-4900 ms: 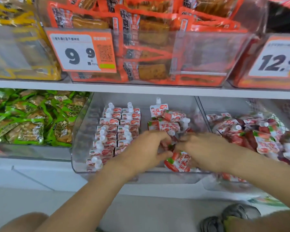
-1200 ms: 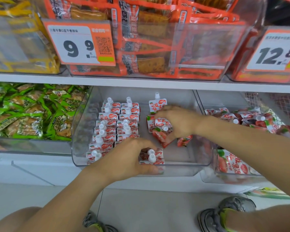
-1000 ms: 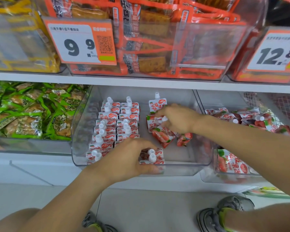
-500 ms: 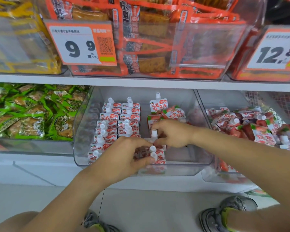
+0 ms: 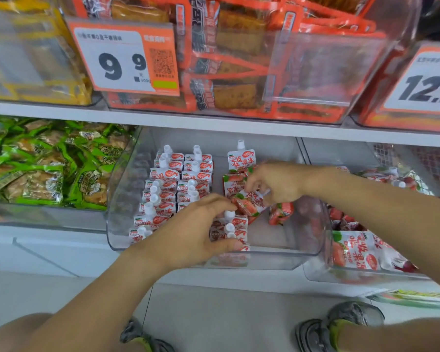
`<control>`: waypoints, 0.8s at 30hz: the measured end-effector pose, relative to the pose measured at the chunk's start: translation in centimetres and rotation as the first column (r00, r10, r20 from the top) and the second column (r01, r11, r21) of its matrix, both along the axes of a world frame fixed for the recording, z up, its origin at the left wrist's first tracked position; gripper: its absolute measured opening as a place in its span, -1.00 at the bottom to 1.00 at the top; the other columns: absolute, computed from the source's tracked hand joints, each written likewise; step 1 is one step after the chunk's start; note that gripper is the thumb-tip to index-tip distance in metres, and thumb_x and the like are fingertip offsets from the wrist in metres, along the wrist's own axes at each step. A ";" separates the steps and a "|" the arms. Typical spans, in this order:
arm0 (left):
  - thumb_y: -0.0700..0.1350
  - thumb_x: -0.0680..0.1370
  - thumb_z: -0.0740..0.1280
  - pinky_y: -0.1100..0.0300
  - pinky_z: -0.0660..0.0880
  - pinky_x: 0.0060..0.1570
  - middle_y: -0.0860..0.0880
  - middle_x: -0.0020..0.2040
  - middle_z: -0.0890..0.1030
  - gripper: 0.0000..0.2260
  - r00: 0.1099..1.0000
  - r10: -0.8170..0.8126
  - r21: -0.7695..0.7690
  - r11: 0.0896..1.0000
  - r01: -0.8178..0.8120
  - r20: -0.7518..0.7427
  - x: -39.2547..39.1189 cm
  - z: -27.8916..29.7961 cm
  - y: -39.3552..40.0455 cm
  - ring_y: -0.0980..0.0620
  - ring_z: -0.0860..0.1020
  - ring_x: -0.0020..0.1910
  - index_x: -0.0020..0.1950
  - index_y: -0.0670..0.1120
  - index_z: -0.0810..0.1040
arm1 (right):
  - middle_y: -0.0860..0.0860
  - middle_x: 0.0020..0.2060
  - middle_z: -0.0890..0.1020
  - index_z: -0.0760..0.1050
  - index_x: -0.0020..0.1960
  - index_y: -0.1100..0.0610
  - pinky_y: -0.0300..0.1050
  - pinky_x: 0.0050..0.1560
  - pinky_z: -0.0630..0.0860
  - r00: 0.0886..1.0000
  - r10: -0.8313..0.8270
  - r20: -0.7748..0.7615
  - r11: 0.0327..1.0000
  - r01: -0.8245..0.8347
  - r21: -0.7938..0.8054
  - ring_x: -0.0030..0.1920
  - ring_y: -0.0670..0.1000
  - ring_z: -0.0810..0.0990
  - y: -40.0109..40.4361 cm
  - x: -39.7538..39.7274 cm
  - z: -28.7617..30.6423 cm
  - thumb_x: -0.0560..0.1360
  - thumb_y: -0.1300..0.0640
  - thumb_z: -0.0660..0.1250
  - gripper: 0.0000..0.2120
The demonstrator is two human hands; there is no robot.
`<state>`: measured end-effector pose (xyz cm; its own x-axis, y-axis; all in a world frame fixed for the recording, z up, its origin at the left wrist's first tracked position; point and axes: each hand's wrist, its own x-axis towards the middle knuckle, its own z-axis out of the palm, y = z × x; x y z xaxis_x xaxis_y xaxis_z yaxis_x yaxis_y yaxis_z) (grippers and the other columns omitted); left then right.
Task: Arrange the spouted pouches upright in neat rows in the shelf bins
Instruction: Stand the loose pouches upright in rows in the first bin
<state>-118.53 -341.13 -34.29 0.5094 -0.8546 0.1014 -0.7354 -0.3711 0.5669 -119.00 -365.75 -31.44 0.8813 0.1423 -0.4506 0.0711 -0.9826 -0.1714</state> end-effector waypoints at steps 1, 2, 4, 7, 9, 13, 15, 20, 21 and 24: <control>0.24 0.39 0.45 0.38 0.39 0.17 0.20 0.20 0.45 -0.39 1.000 0.000 0.006 1.000 0.000 -0.004 0.0 0.0 0.0 0.27 0.46 0.12 0.38 0.04 0.45 | 0.04 0.28 0.56 0.45 0.37 0.11 -0.20 0.10 0.48 0.999 0.036 0.009 0.997 -0.036 -0.074 0.18 0.04 0.55 0.1 0.2 -0.6 0.39 0.11 0.54 -0.41; 0.24 0.40 0.45 0.42 0.37 0.14 0.20 0.19 0.44 -0.36 1.000 -0.001 0.010 1.000 0.001 -0.010 0.0 -0.1 0.0 0.28 0.46 0.11 0.40 0.04 0.42 | 0.05 0.31 0.53 0.41 0.41 0.10 -0.13 0.17 0.48 0.998 0.064 0.023 0.990 -0.060 -0.125 0.23 0.08 0.52 0.3 0.4 -1.2 0.35 0.00 0.56 -0.31; 0.25 0.39 0.44 0.51 0.31 0.10 0.22 0.15 0.41 -0.33 1.000 0.000 0.020 1.000 0.001 -0.019 0.2 -0.2 -0.1 0.29 0.44 0.09 0.43 0.04 0.40 | 0.09 0.34 0.46 0.29 0.48 0.08 -0.01 0.27 0.44 0.997 0.069 0.046 0.988 -0.062 -0.143 0.30 0.14 0.46 0.4 0.9 -2.5 0.30 -0.15 0.56 -0.14; 0.28 0.38 0.43 0.53 0.29 0.08 0.26 0.09 0.39 -0.33 1.000 0.006 0.033 0.999 -0.005 -0.022 0.4 -0.3 -0.1 0.30 0.44 0.09 0.42 0.04 0.42 | 0.07 0.12 0.39 0.38 0.37 0.06 0.02 0.10 0.51 0.996 0.077 0.050 0.985 -0.068 -0.161 0.14 0.14 0.48 0.4 1.3 -3.0 0.27 -0.21 0.55 -0.23; 0.28 0.39 0.43 0.55 0.27 0.06 0.27 0.09 0.40 -0.35 1.000 0.004 0.031 1.000 -0.004 -0.016 0.4 -0.4 0.0 0.32 0.44 0.08 0.40 0.05 0.43 | 0.03 0.08 0.36 0.45 0.21 0.06 -0.03 0.00 0.48 0.989 0.106 0.103 0.979 -0.086 -0.185 0.05 0.05 0.42 0.4 1.3 -2.6 0.22 -0.19 0.59 -0.32; 0.26 0.41 0.43 0.57 0.26 0.04 0.27 0.10 0.45 -0.42 1.000 0.002 0.030 1.000 -0.002 -0.002 0.2 -0.3 0.1 0.32 0.43 0.07 0.38 0.09 0.45 | -0.04 -0.10 0.44 0.31 0.00 0.02 -0.04 -0.10 0.41 0.982 0.102 0.159 0.990 -0.084 -0.116 -0.04 0.04 0.41 0.5 0.4 -1.9 0.22 -0.12 0.61 -0.41; 0.25 0.42 0.42 0.52 0.29 0.04 0.24 0.10 0.48 -0.45 1.000 -0.001 0.027 1.000 0.001 -0.003 0.1 -0.3 0.1 0.30 0.46 0.07 0.36 0.11 0.46 | -0.07 -0.21 0.42 0.27 0.02 0.02 -0.04 -0.21 0.39 0.985 0.036 0.167 0.999 -0.030 -0.038 -0.13 0.06 0.45 0.5 -0.1 -1.1 0.26 -0.12 0.60 -0.41; 0.23 0.45 0.40 0.58 0.27 -0.02 0.31 0.04 0.43 -0.51 1.000 0.003 0.020 1.000 -0.002 -0.029 0.1 -0.4 0.0 0.43 0.40 -0.02 0.34 0.12 0.49 | -0.05 -0.26 0.43 0.32 0.21 0.09 -0.13 -0.32 0.30 0.940 -0.063 0.337 0.997 0.070 -0.010 -0.15 0.05 0.45 0.9 0.3 1.5 0.23 -0.24 0.58 -0.25; 0.22 0.45 0.41 0.58 0.28 -0.01 0.31 0.06 0.44 -0.51 1.000 0.004 0.016 1.000 -0.004 -0.030 0.1 -0.4 0.0 0.42 0.41 -0.01 0.34 0.12 0.49 | -0.01 -0.20 0.48 0.36 0.22 0.08 -0.08 -0.25 0.39 0.940 -0.081 0.332 0.996 0.090 -0.012 -0.08 0.08 0.48 1.1 0.5 1.2 0.21 -0.23 0.59 -0.24; 0.19 0.44 0.43 0.59 0.27 0.04 0.30 0.11 0.48 -0.53 0.999 0.000 -0.005 1.000 -0.001 -0.049 0.1 -0.4 0.0 0.42 0.43 0.05 0.32 0.14 0.50 | -0.04 -0.05 0.60 0.51 0.20 0.05 -0.08 -0.05 0.55 0.988 -0.108 0.113 0.984 0.090 0.156 -0.01 0.03 0.58 1.9 0.9 -1.4 0.23 0.02 0.64 -0.40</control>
<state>-118.43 -341.17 -34.67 0.5143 -0.8538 0.0807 -0.7065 -0.3684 0.6042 -118.14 -363.85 -32.81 0.9408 0.1098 -0.3208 0.0040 -0.9497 -0.3133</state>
